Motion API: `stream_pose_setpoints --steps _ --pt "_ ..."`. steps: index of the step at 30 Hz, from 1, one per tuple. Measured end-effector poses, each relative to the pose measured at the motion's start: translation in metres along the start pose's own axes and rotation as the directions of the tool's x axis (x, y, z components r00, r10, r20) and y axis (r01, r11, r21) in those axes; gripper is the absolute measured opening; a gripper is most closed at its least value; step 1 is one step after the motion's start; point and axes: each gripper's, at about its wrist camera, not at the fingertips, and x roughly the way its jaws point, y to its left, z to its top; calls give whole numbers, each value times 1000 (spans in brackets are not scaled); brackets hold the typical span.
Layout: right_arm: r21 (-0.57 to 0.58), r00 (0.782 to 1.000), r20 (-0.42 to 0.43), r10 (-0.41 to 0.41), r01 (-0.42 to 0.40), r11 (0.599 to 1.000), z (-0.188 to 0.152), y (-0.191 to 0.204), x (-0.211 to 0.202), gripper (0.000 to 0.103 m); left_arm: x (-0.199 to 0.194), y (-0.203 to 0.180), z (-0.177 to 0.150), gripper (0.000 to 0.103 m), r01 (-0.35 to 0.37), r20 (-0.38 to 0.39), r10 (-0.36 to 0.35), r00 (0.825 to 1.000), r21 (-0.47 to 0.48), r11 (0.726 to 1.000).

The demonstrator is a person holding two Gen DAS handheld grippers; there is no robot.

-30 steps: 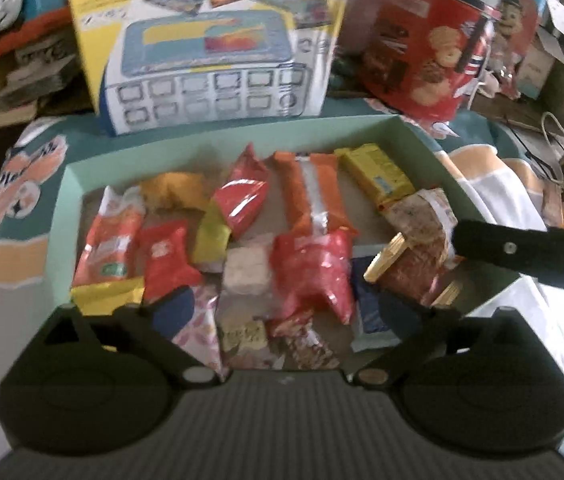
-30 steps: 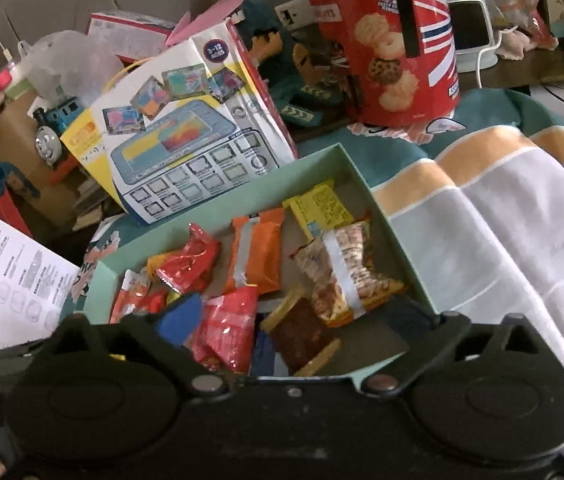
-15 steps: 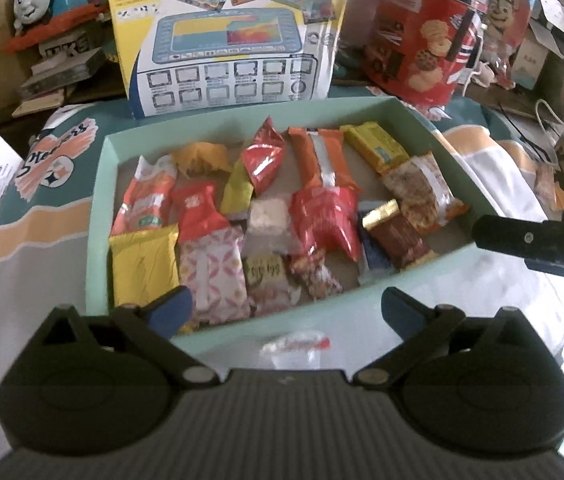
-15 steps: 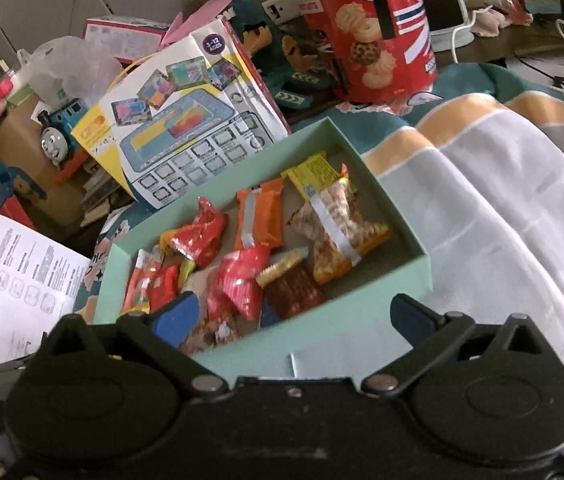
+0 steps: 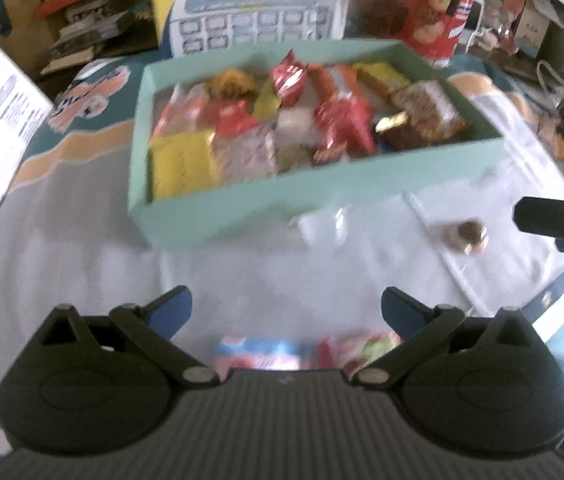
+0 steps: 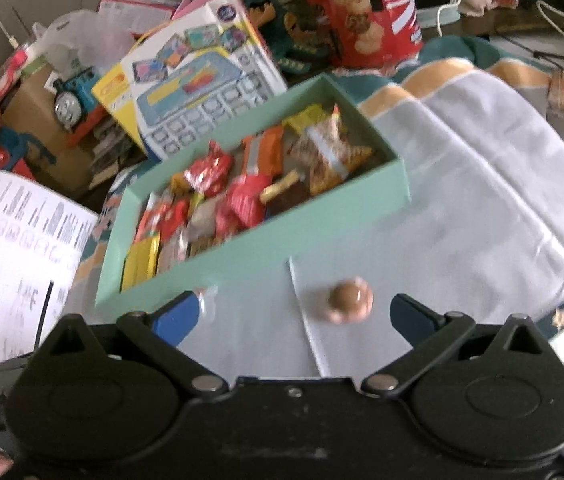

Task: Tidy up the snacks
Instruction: 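Grasp pink-blue candy with left tool while right tool grasps red-white candy packet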

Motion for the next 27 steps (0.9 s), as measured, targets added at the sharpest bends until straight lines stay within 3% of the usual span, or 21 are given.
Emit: stream_pose_setpoints --steps 12,17,22,27 --pt "-92 996 -73 47 -54 994 -28 23 7 103 14 30 -38 103 -90 -83 86 993 -50 995" --pt "-223 989 -118 93 -118 968 -43 47 21 86 19 55 -42 103 -114 -95 103 990 -121 986" --pt "-279 979 -169 113 -158 947 -45 69 45 65 22 81 -45 103 -158 -122 137 983 -191 969" --pt "-335 967 -227 113 -187 923 -54 85 70 61 19 94 -52 103 -158 -129 131 983 -228 961"
